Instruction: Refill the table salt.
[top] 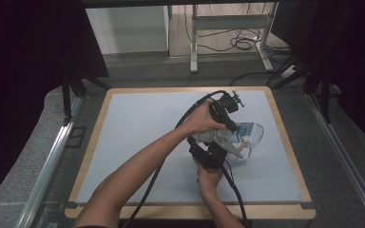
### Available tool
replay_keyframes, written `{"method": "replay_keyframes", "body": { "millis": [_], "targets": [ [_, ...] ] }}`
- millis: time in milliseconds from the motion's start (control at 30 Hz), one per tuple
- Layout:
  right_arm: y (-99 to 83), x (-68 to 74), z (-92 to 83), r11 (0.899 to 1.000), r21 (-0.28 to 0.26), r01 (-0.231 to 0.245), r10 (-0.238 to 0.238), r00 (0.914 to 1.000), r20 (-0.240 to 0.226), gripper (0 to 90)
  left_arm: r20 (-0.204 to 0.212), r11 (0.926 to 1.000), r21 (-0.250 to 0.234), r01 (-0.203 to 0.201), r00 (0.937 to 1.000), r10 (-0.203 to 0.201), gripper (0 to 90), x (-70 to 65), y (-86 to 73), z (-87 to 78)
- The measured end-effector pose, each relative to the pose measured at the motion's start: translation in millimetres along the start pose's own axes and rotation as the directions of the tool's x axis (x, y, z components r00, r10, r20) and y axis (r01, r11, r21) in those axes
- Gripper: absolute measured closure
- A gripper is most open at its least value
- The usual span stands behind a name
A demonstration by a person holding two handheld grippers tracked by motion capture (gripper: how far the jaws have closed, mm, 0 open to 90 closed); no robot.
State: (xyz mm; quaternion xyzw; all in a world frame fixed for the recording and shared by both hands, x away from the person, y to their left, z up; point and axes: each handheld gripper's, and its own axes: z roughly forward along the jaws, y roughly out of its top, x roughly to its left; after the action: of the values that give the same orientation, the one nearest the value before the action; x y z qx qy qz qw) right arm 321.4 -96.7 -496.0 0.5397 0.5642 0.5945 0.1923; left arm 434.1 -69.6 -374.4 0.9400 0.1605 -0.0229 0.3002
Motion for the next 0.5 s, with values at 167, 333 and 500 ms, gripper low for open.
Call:
{"method": "replay_keyframes", "body": {
  "millis": [167,333,500],
  "targets": [
    [0.0,0.0,-0.2,1.000,0.000,0.005,-0.005,1.0000,0.000,40.8,0.000,1.0000,-0.003,0.000,1.0000,0.000,90.0,-0.2,-0.1,-0.5],
    [-0.3,0.4,-0.5,1.000,0.000,0.012,-0.012,0.9999,0.001,40.9,-0.001,1.0000,-0.002,-0.004,1.0000,0.004,90.0,-0.5,-0.2,-1.0],
    [-0.4,0.6,-0.5,1.000,-0.001,0.013,-0.013,0.9999,0.004,41.0,-0.004,1.0000,0.001,-0.006,1.0000,0.006,90.0,-1.0,0.0,-1.1]
  ]
}}
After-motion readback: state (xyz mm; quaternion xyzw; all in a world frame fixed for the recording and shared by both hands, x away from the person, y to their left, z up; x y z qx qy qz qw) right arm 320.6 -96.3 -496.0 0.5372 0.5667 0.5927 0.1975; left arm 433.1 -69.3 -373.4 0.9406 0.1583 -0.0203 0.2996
